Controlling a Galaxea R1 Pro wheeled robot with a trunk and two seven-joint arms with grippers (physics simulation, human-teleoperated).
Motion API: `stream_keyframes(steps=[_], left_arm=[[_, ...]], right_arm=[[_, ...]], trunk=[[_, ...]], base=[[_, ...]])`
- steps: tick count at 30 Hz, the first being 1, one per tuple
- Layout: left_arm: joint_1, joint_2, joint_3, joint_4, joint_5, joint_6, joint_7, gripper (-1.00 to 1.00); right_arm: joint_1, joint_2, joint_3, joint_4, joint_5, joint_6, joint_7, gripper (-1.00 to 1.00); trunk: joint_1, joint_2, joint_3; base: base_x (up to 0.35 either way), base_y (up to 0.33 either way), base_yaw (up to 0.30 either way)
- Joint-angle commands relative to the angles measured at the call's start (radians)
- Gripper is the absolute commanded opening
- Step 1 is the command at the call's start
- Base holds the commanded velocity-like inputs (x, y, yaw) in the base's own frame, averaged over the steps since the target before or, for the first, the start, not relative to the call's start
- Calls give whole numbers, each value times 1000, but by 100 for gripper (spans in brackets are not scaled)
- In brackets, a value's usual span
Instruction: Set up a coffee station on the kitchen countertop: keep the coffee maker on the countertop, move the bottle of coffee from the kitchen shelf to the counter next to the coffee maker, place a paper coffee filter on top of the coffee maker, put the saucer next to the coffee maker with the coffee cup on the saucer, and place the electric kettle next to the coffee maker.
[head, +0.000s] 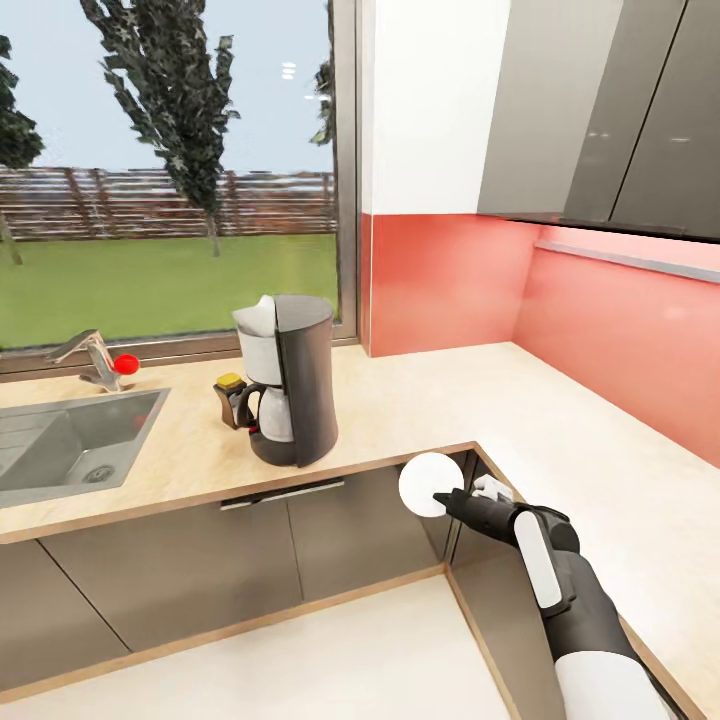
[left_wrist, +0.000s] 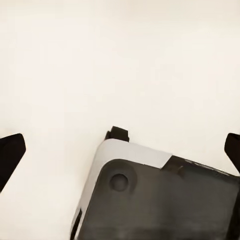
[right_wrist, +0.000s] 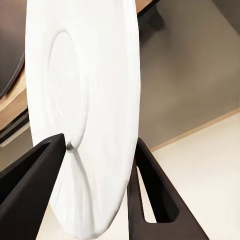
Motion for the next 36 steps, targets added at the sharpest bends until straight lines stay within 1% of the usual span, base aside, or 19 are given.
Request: stream_keyframes(steps=[1, 3, 5, 6, 7, 8, 9, 10, 12, 15, 17, 19, 21, 22, 24, 25, 27, 30, 36], left_arm=[[-1, 1, -8, 34, 9, 3, 9, 100], [-1, 1, -8, 85, 6, 3, 10, 100], [-1, 0, -9, 149, -7, 3, 11, 100], [-1, -1, -9, 190, -27, 4, 15, 100], [-1, -1, -10, 214, -43, 5, 17, 100], [-1, -1, -11, 225, -51, 5, 17, 100], [-1, -2, -13, 256, -78, 6, 19, 100], [-1, -2, -13, 273, -95, 9, 20, 100], [-1, -3, -14, 293, -117, 12, 20, 100], [-1, -5, -14, 310, -140, 15, 21, 100], [0, -7, -14, 315, -146, 16, 23, 100], [1, -16, -14, 321, -147, 16, 24, 100], [5, -32, -14, 334, -152, 16, 26, 100], [5, -38, -15, 338, -161, 17, 33, 100], [6, -50, -15, 342, -200, 17, 64, 100], [6, -56, -14, 343, -211, 18, 77, 100], [7, -66, -13, 343, -224, 18, 93, 100], [7, -73, -13, 344, -231, 18, 102, 100], [7, -76, -13, 344, -234, 17, 105, 100]], right_arm=[[-1, 1, -4, -1, 8, 5, 9, -100], [-1, 1, -4, -1, 8, 5, 10, -100], [-1, 2, -3, -1, 7, 5, 10, -100], [-1, 3, -2, -1, 7, 5, 10, -100], [-1, 3, -2, 0, 7, 5, 10, -100], [-1, 4, -1, 0, 7, 5, 10, -100], [-1, 4, 0, 0, 8, 5, 10, -100], [-1, 4, 1, 0, 7, 5, 10, -100], [-1, 4, 1, 1, 7, 5, 10, -100], [-2, 6, 3, 1, 7, 5, 10, -100], [-2, 6, 3, 0, 7, 5, 10, -100], [-1, 6, 3, 0, 7, 5, 10, -100], [-1, 8, 3, -1, 7, 5, 11, -100], [-1, 9, 4, 0, 7, 5, 11, -100], [-1, 10, 7, 0, 7, 5, 11, -100], [-1, 10, 13, 1, 7, 5, 11, -100], [-1, 10, 28, 1, 7, 5, 11, -100], [-1, 10, 37, 0, 7, 5, 11, -100], [-1, 11, 41, 0, 7, 5, 11, -100]], trunk=[[1, -2, -2], [1, -2, -2], [1, -2, -2], [1, -2, -2], [1, -2, -2], [1, -2, -2], [1, -2, -2], [1, -2, -2], [1, -2, -2], [1, -2, -2], [1, -2, -2], [1, -2, -2], [1, -2, -2], [1, -2, -2], [1, -2, -2], [1, -2, -2], [1, -2, -2], [1, -2, -2], [1, -2, -2]], base=[[0, 0, 0], [0, 0, 0], [0, 0, 0], [0, 0, 0], [0, 0, 0], [0, 0, 0], [0, 0, 0], [0, 0, 0], [0, 0, 0], [0, 0, 0], [33, 0, 0], [77, 34, 0], [104, 92, 0], [111, 98, 0], [115, 101, 0], [116, 102, 0], [121, 106, 0], [125, 194, 0], [101, 235, 0]])
